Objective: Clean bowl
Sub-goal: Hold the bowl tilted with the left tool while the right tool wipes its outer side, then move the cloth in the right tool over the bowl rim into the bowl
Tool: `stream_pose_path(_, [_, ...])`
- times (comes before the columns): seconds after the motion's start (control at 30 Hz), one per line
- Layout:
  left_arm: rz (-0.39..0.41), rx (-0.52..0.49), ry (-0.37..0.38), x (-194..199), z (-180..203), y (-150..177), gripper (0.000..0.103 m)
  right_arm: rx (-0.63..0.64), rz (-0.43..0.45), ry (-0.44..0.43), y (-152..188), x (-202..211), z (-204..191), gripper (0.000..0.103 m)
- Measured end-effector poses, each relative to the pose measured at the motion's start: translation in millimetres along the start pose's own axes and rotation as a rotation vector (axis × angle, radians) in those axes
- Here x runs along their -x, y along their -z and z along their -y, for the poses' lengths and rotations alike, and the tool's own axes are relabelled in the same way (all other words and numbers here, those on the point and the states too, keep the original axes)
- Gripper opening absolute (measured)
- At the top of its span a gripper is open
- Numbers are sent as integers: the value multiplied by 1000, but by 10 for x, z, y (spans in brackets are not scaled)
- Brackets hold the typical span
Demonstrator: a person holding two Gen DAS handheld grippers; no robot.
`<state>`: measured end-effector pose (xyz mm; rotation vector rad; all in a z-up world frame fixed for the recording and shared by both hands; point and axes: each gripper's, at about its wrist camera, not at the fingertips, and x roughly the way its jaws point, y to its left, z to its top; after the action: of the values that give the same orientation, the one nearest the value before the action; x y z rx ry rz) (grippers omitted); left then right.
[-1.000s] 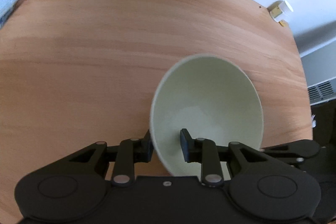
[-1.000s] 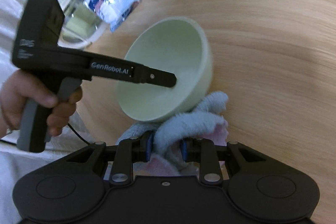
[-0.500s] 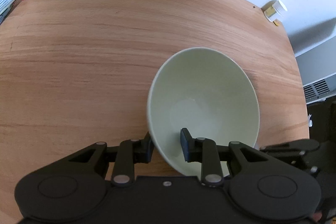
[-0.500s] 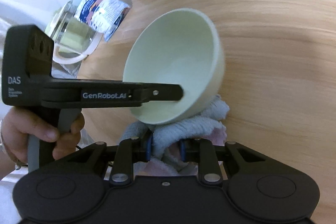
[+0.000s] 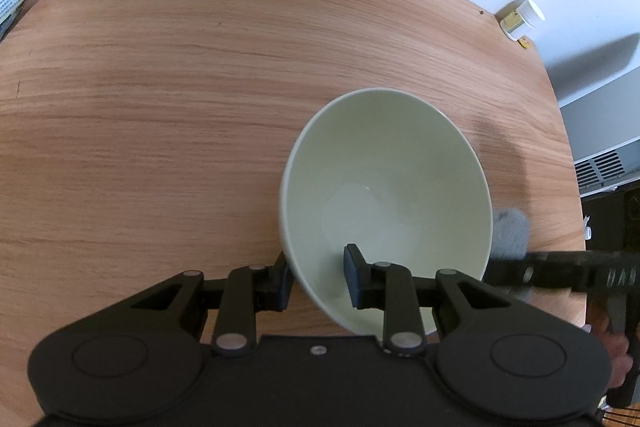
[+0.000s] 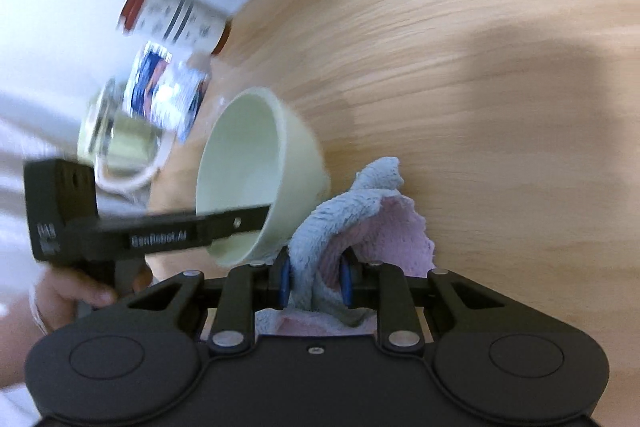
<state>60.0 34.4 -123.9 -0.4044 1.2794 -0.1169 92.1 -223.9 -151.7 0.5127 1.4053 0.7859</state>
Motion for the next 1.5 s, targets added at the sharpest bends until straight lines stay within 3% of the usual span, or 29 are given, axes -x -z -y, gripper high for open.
stream_pose_path(0.27, [-6, -11, 3, -6, 4, -9, 26, -338, 177, -167, -170, 163, 497, 26])
stream_pose_path(0.37, [-11, -18, 5, -15, 7, -20, 26, -428, 196, -239, -194, 100, 588, 26])
stream_pose_path(0.67, [-32, -61, 33, -24, -20, -48, 26, -536, 156, -278, -257, -138, 642, 27])
stream_pose_path(1.0, [-57, -100, 32, -63, 4, -119, 25, -405, 2, -235, -833, -441, 483, 28])
stream_pose_path(1.27, [-50, -62, 29, -107, 10, -144, 21, -161, -135, -148, -1162, -721, -38, 28])
stream_pose_path(1.5, [-38, -53, 23, -124, 27, -131, 21, -93, -101, -114, -1143, -409, -93, 28])
